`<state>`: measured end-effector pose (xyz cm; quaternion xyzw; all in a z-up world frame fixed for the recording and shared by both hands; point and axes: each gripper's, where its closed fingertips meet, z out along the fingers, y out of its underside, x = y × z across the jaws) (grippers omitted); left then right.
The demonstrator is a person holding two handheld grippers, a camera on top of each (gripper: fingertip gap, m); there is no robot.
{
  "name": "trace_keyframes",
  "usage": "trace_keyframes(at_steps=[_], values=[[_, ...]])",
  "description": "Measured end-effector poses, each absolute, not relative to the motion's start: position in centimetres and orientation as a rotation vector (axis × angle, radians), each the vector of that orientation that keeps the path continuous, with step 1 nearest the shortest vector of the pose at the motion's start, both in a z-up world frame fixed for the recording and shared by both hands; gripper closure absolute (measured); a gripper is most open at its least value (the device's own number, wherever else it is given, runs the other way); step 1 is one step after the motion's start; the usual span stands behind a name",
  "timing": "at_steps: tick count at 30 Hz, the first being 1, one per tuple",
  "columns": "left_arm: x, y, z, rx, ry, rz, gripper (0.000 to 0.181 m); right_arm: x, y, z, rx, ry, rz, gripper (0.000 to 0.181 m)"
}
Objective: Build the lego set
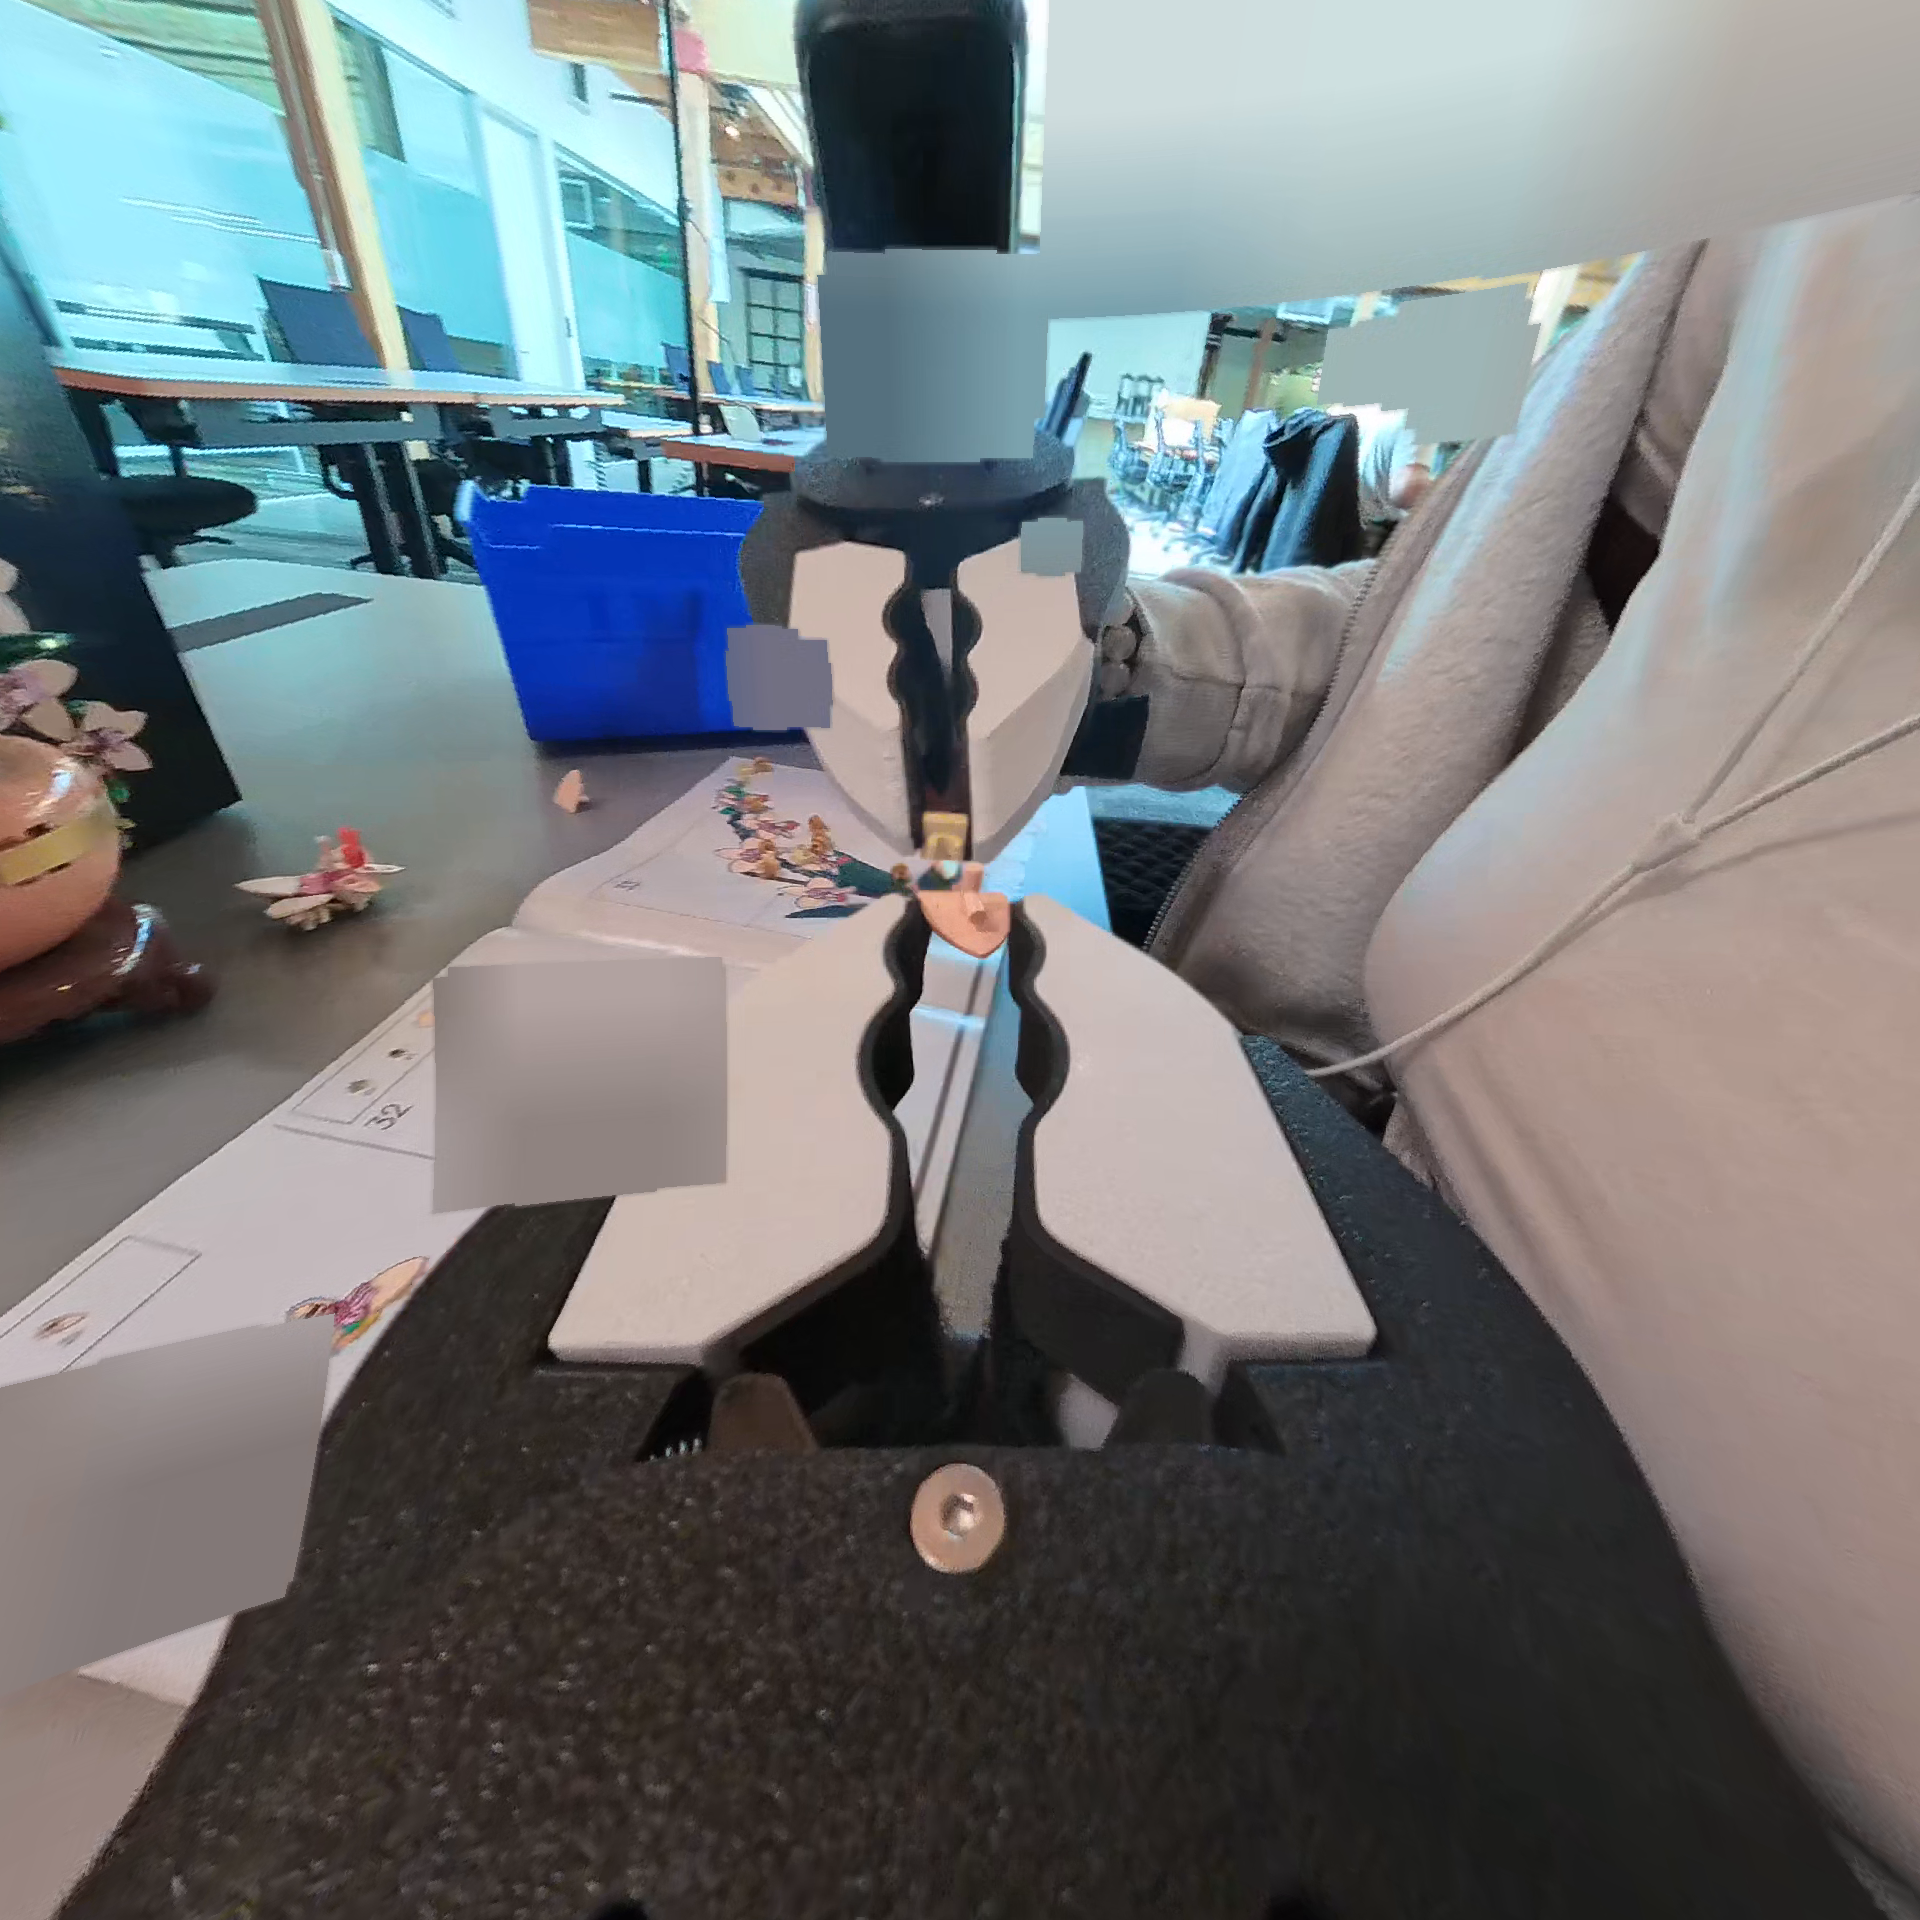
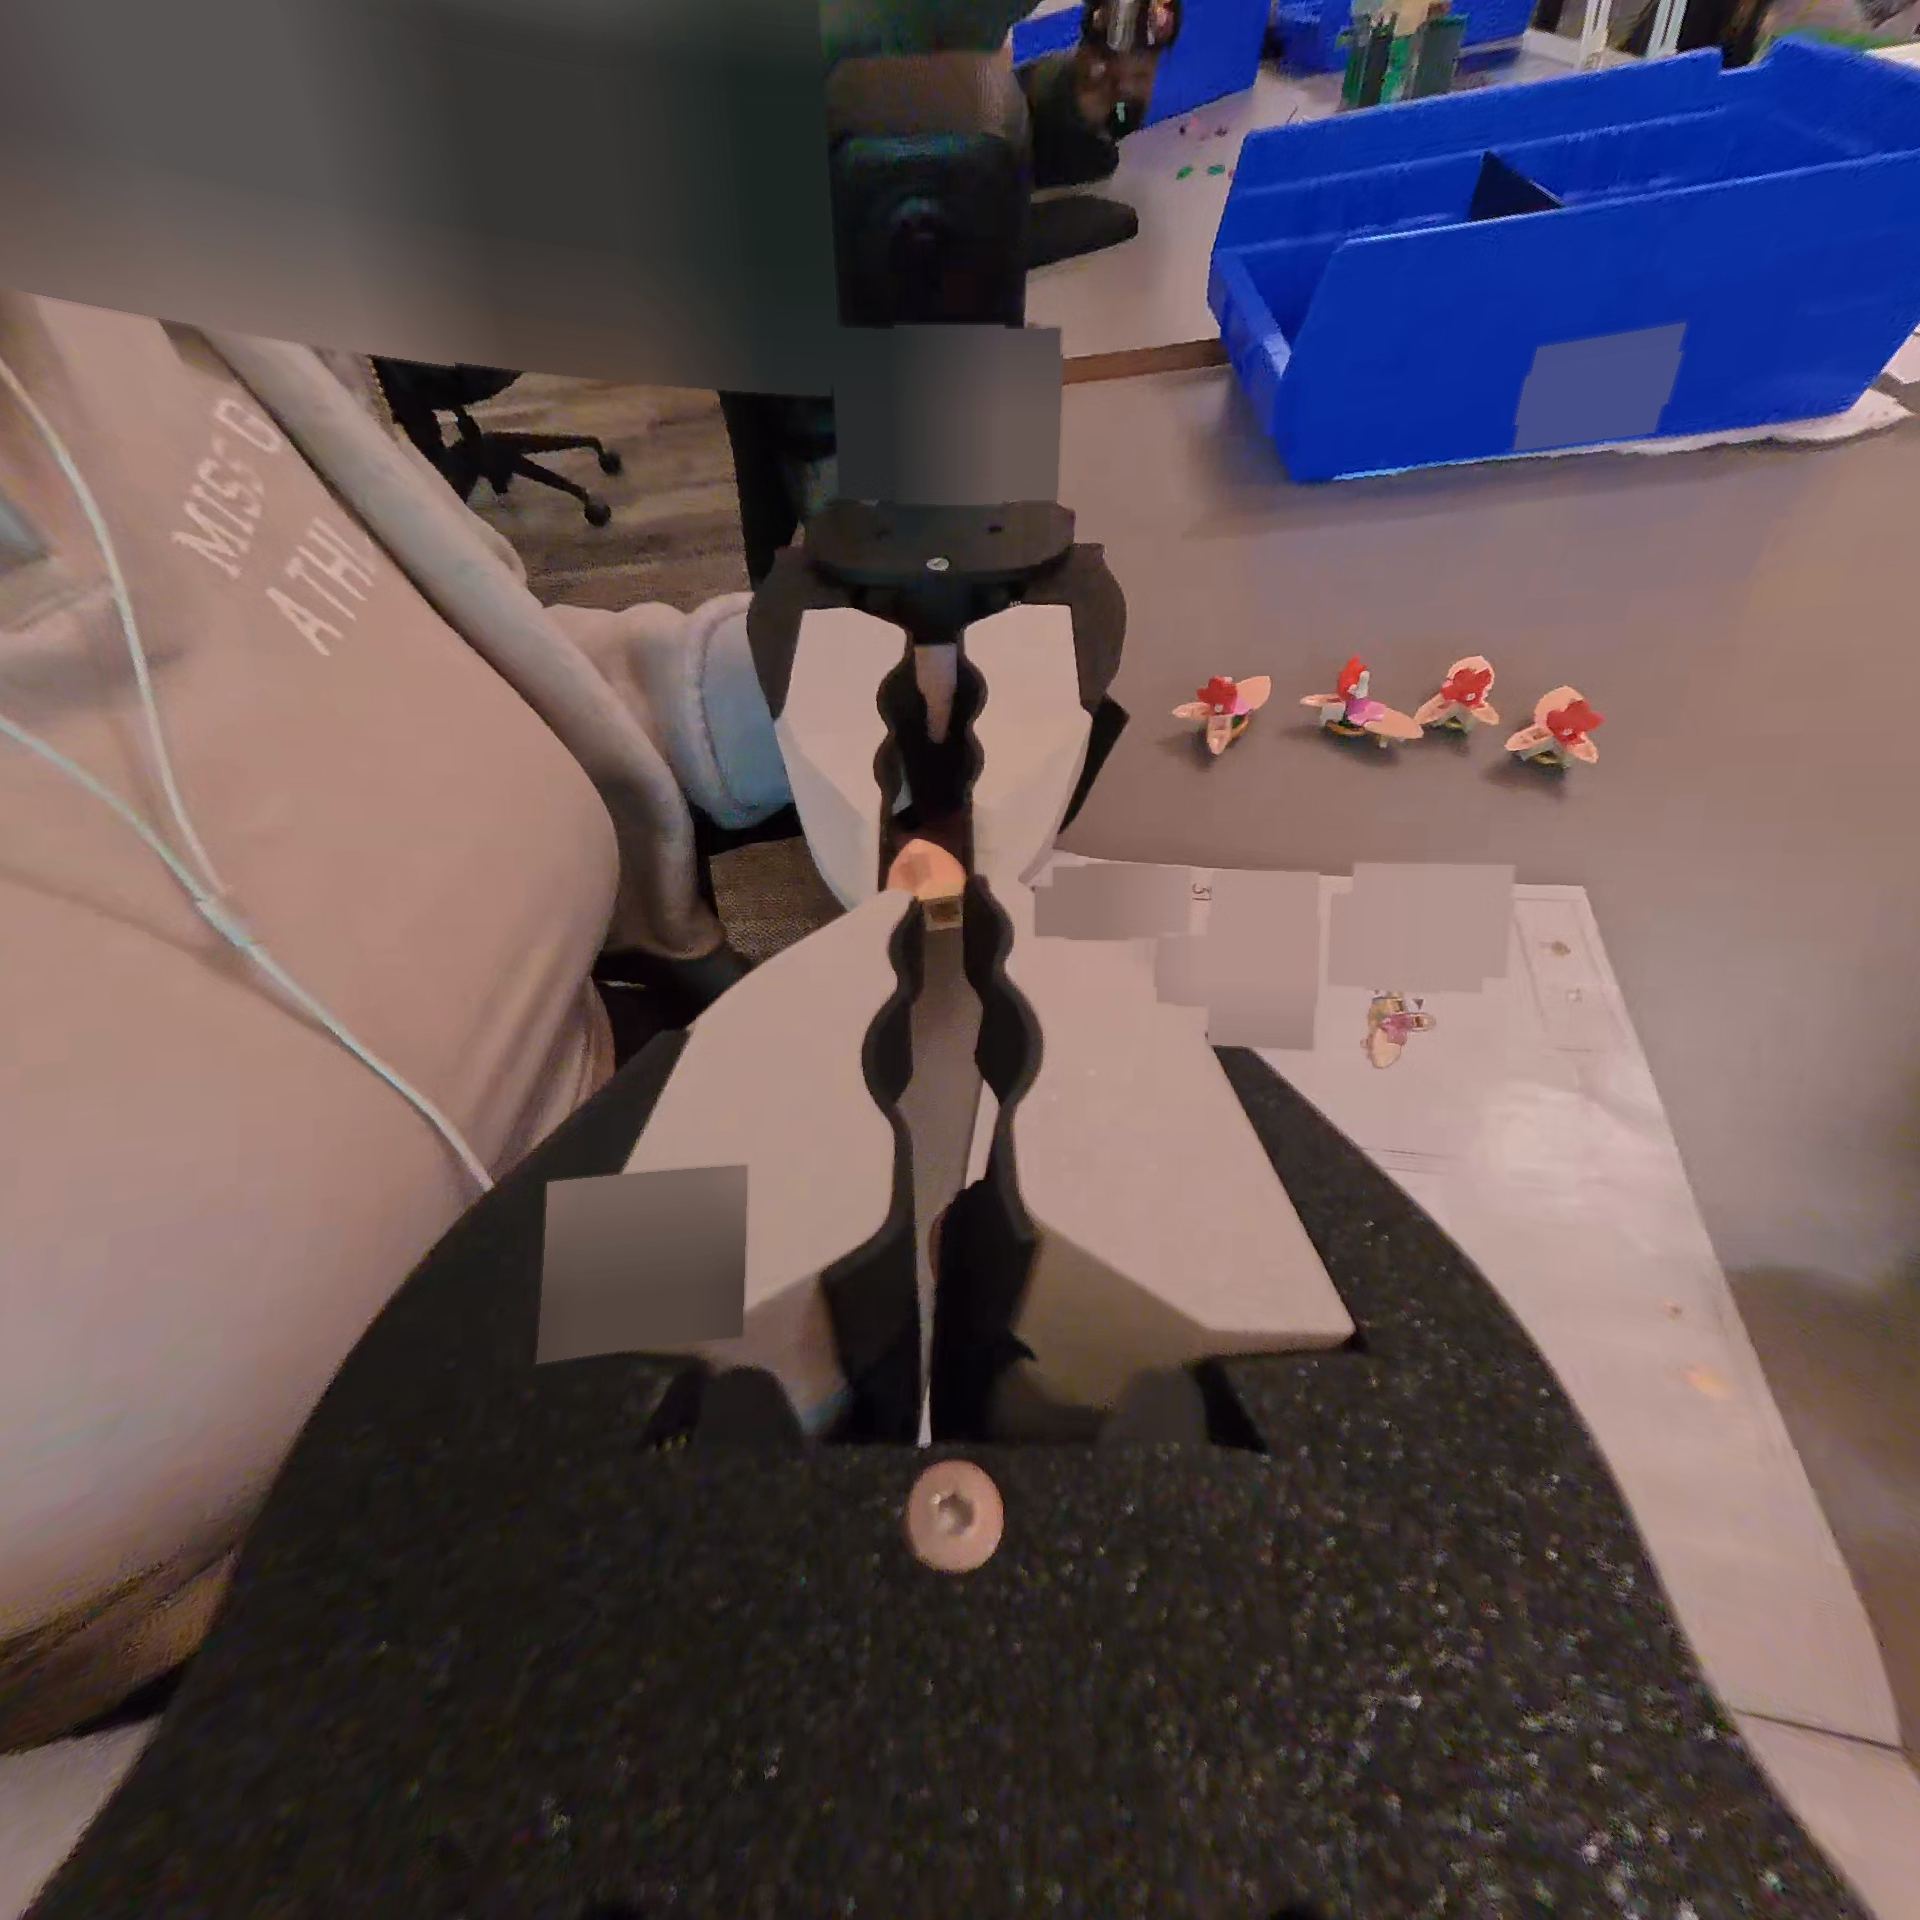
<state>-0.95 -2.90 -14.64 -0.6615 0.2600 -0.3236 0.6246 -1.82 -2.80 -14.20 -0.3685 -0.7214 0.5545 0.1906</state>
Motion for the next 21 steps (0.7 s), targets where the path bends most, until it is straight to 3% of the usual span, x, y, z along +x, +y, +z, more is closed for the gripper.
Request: trace_keyframes(at_steps=[21], values=[[1.0, -3.0, -15.5, -1.56, 0.693, -0.78, 0.167, -0.2, -3.7, -15.2, -0.983, -1.959, 1.682, 0.175]])
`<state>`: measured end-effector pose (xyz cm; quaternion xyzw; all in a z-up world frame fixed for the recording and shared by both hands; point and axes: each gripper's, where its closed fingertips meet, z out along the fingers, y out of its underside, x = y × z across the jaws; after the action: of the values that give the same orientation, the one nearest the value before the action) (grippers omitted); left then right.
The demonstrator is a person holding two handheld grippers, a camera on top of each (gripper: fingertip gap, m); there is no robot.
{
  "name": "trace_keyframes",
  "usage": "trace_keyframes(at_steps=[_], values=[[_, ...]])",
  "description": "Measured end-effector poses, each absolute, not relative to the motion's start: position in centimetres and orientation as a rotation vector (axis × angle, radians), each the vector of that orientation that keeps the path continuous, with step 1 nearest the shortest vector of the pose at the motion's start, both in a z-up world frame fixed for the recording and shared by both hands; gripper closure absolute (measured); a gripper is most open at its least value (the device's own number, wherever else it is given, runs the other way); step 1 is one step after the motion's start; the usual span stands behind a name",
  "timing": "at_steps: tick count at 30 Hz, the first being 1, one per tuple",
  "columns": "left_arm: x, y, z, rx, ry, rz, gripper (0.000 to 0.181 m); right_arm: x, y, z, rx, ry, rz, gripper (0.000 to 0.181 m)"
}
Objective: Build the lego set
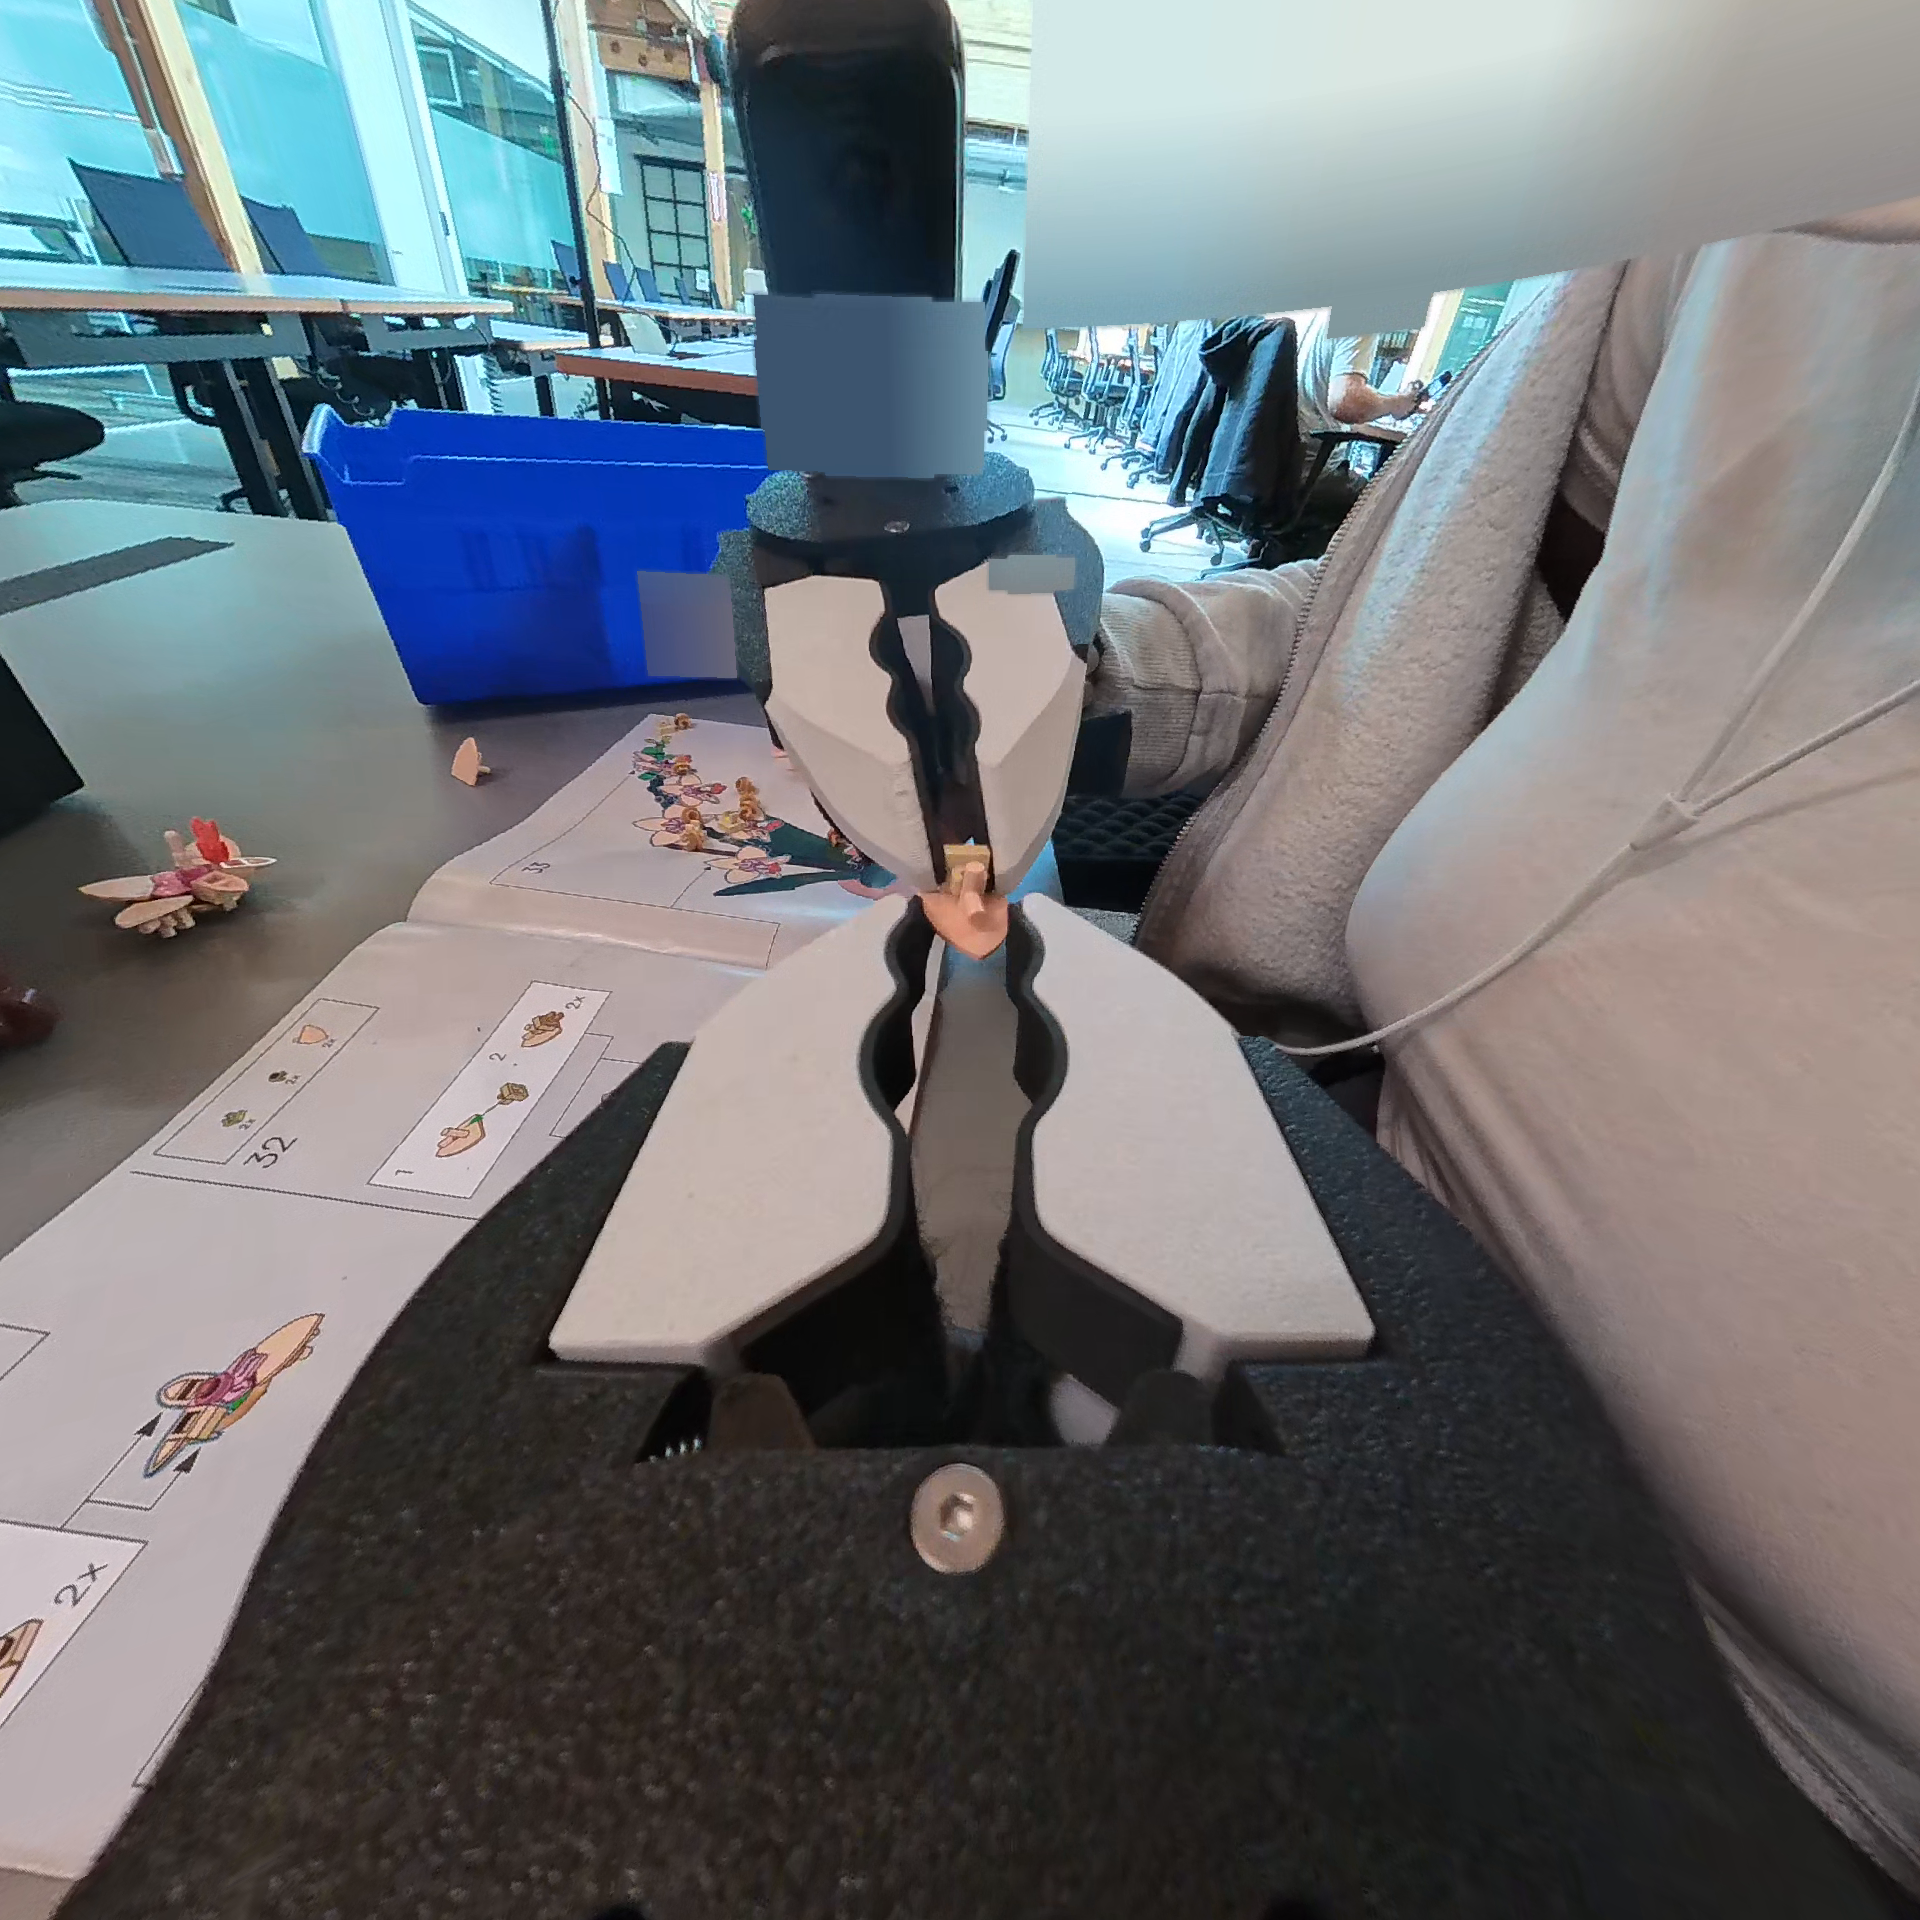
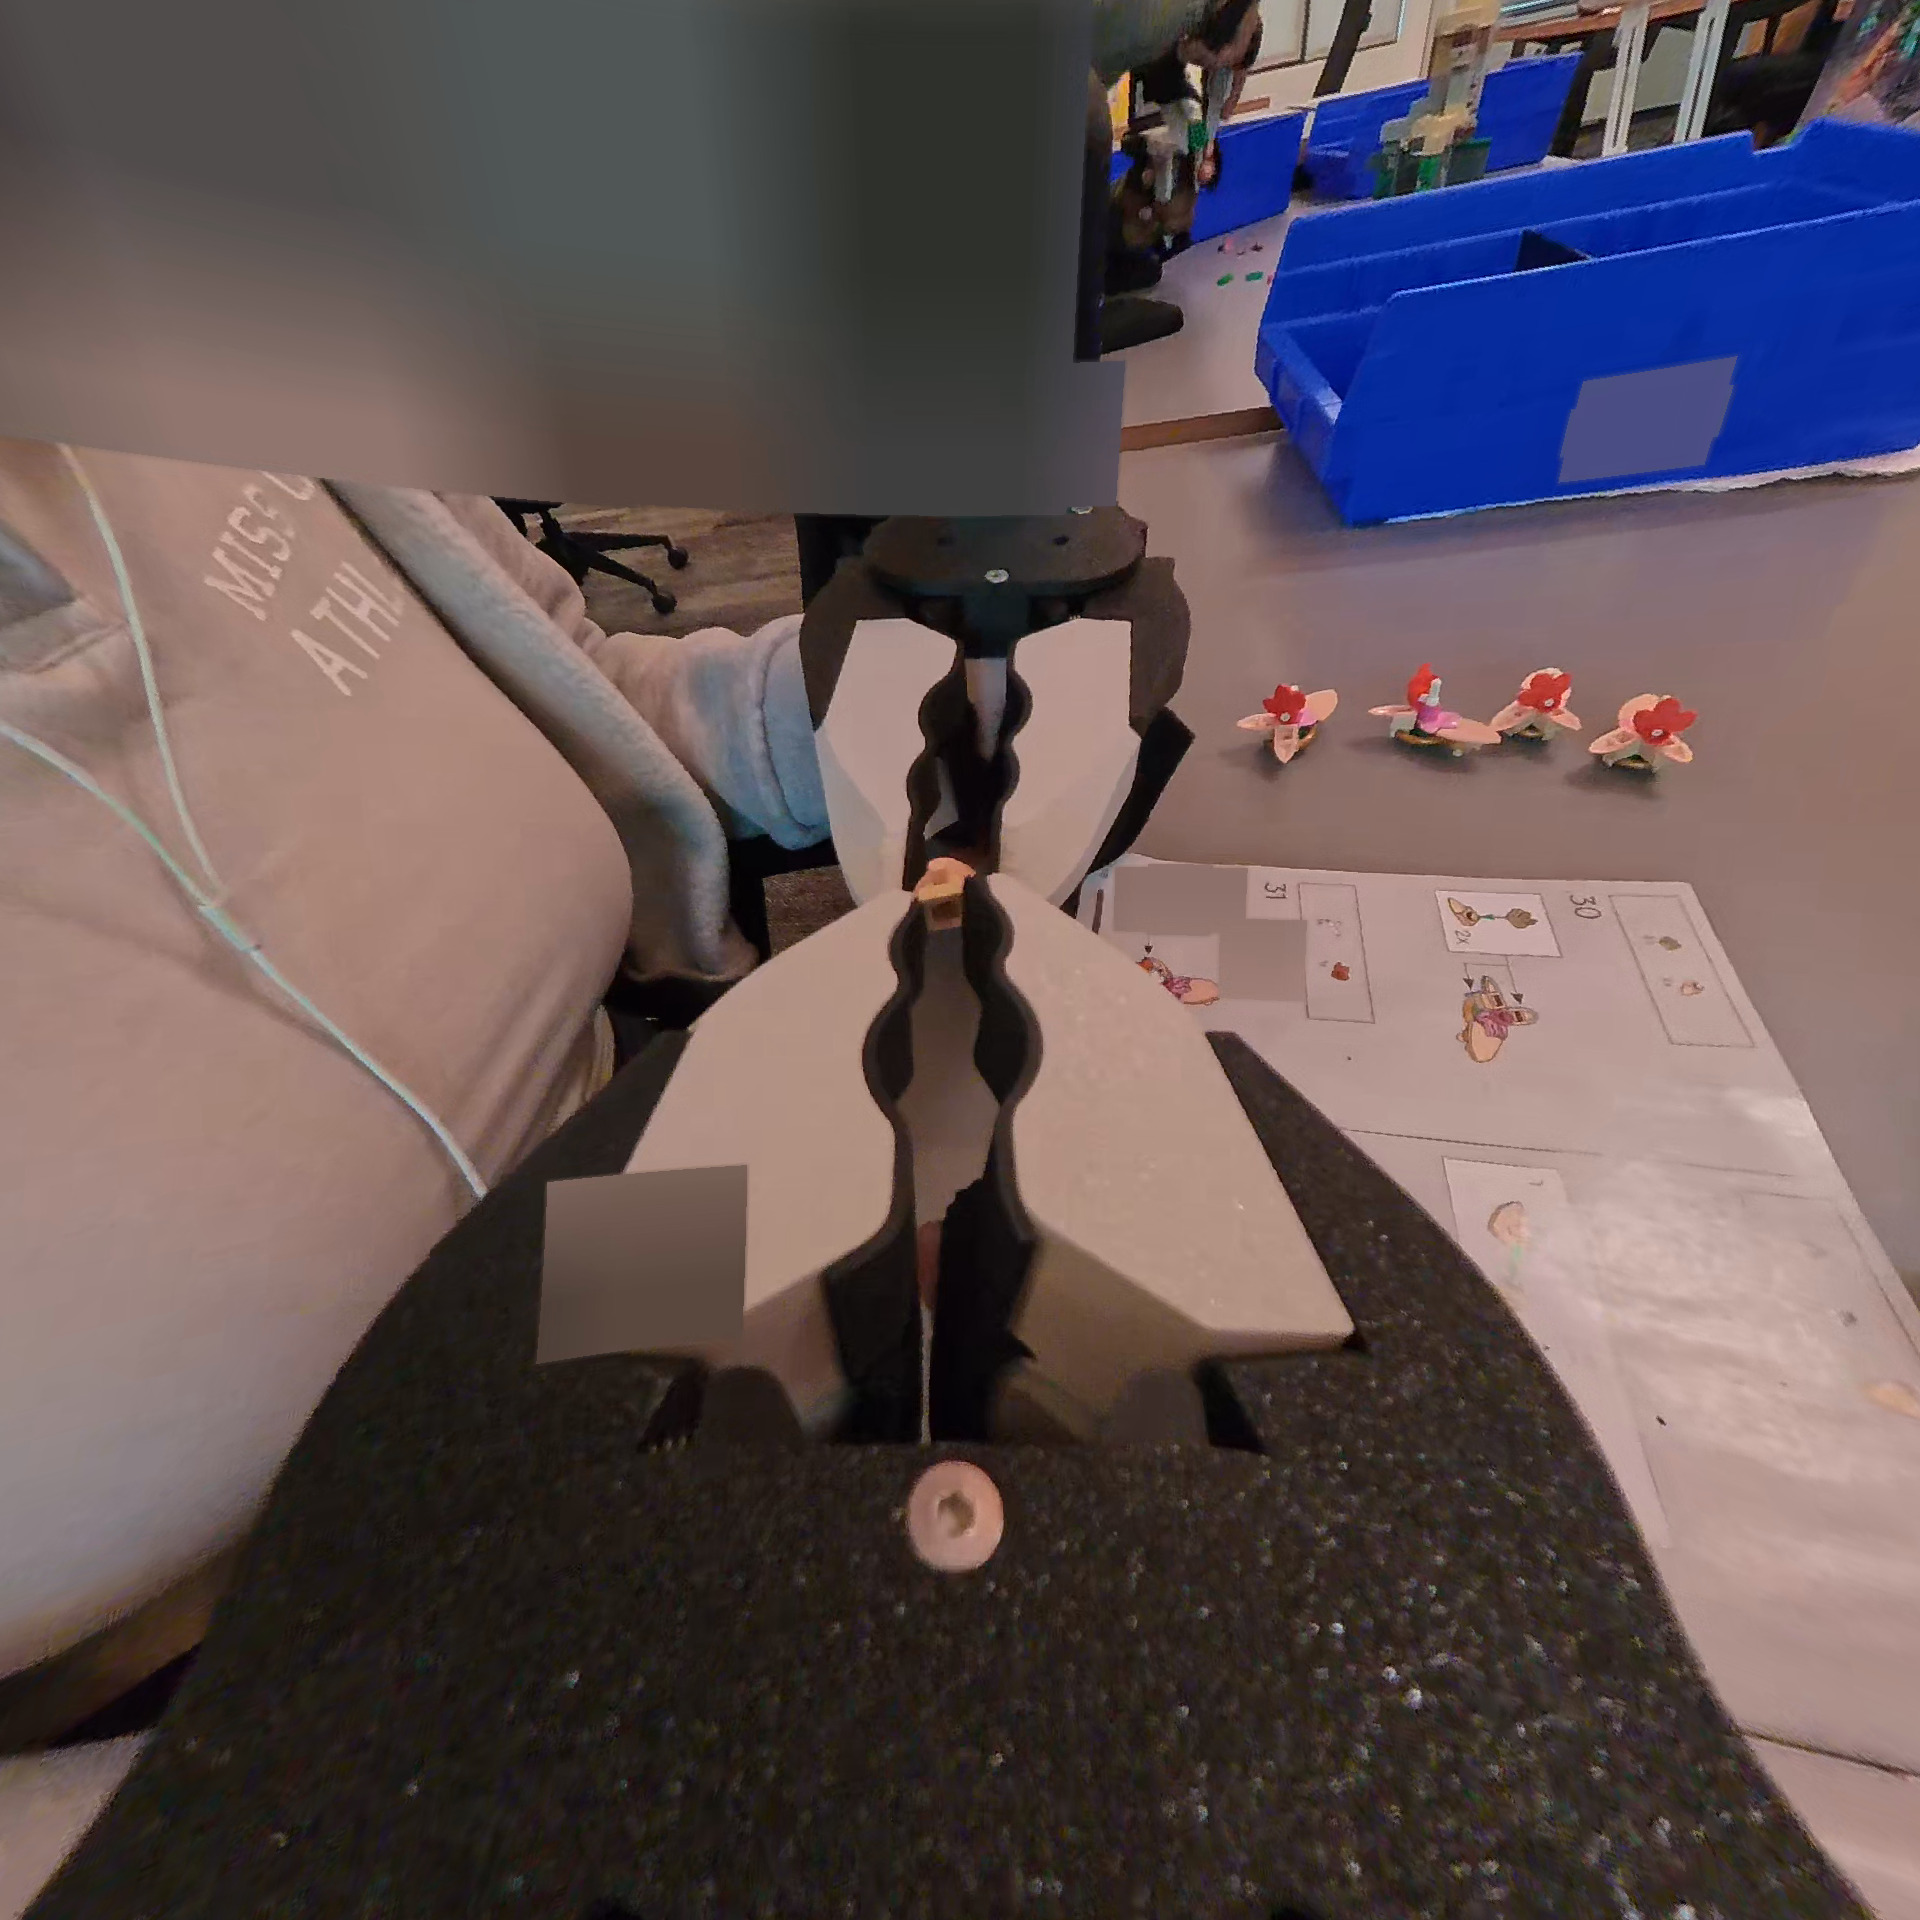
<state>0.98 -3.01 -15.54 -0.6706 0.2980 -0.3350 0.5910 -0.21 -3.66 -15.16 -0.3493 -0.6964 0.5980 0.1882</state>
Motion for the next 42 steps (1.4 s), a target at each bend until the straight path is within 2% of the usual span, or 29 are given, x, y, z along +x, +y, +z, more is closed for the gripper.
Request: trace_keyframes(at_steps=[30, 42], values=[[2.0, -2.5, -20.4, -1.93, 0.792, -0.674, 0.17, 0.8, -3.2, -19.7, -0.919, -2.21, 1.084, 0.175], [2.2, -1.7, -22.6, -2.1, 0.812, -0.674, 0.169, 1.2, -2.2, -21.7, -1.05, -2.122, 1.12, 0.175]])
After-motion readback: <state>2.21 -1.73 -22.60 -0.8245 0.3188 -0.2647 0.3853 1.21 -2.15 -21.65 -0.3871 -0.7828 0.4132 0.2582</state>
